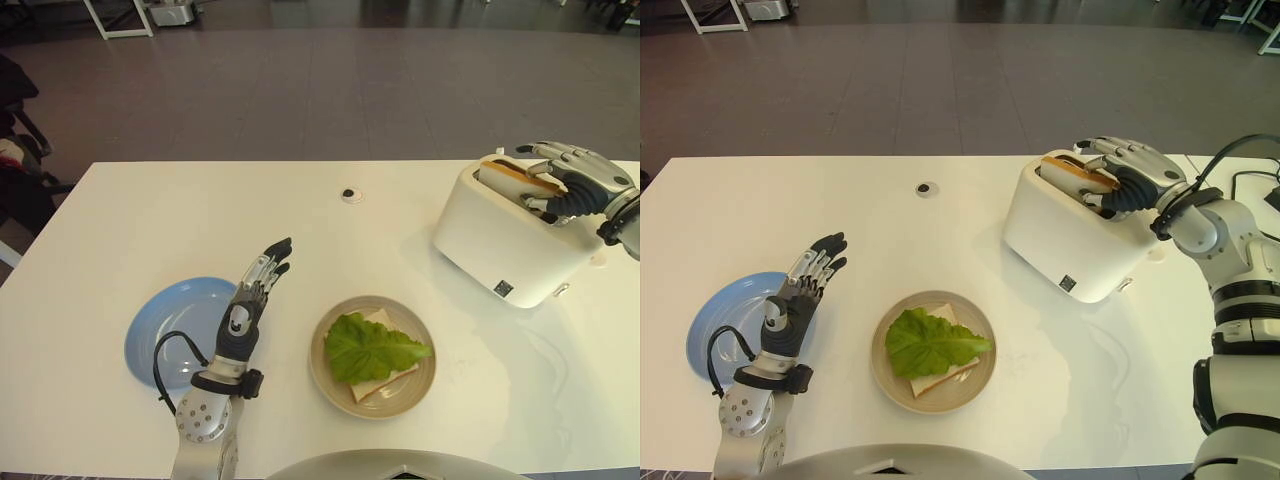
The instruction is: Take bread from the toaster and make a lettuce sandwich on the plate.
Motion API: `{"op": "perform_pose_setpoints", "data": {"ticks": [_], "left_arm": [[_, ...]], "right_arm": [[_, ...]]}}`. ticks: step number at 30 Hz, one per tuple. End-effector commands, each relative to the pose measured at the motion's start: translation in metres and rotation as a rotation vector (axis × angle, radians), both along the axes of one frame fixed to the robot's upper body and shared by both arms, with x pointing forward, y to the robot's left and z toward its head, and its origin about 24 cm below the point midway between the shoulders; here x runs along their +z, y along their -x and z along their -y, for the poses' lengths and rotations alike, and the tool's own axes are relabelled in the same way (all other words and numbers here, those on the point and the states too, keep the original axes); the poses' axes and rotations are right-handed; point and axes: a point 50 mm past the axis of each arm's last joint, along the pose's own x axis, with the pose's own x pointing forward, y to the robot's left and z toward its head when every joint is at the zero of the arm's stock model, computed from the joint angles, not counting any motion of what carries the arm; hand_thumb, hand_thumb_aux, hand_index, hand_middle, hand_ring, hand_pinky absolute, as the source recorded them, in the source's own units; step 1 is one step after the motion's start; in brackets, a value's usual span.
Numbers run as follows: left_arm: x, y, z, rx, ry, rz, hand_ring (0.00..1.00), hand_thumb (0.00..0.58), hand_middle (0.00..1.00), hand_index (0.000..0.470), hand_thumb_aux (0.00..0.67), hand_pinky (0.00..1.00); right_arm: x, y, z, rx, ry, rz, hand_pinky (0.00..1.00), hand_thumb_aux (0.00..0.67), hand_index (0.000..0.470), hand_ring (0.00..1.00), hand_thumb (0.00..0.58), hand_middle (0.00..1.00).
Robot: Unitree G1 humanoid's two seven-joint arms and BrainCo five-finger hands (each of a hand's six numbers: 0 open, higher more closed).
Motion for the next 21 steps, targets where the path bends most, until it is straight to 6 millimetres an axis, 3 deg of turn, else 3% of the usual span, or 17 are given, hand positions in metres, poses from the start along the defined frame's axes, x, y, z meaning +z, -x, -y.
{"op": "perform_pose_setpoints", "data": {"ticks": [1,7,12,15,18,21], "left_arm": [[-0.003,-0.001,0.000,0.003,-0.023,-0.014,0.00,0.000,0.00,0.000,0.000,0.00],[-0.003,0.000,-0.003,0.019,-0.045,-0.011,0.00,0.000,0.00,0.000,0.000,0.00],[0.000,0.001,-0.001,0.017,-0.091,0.028,0.00,0.000,0.00,0.000,0.000,0.00],[0.002,0.003,0.000,0.012,-0.139,0.060,0.00,0.000,0.00,0.000,0.000,0.00],[0.006,0.005,0.000,0.015,-0.184,0.099,0.00,0.000,0.00,0.000,0.000,0.00],[0.010,0.006,0.002,0.002,-0.244,0.144,0.00,0.000,0.00,0.000,0.000,0.00]], "right_arm": [[-0.006,0.000,-0.006,0.026,-0.035,-0.028,0.00,0.670,0.470,0.00,0.580,0.00],[0.010,0.001,-0.015,0.068,-0.241,-0.008,0.00,0.670,0.470,0.00,0.580,0.00],[0.070,0.000,0.000,0.097,-0.631,0.044,0.00,0.670,0.470,0.00,0.580,0.00],[0.103,0.004,0.004,0.186,-0.754,0.018,0.00,0.670,0.470,0.00,0.580,0.00],[0.116,0.008,-0.010,0.354,-0.819,-0.129,0.00,0.670,0.470,0.00,0.580,0.00],[0.091,0.016,-0.054,0.595,-0.844,-0.534,0.00,0.670,0.470,0.00,0.580,0.00]]}}
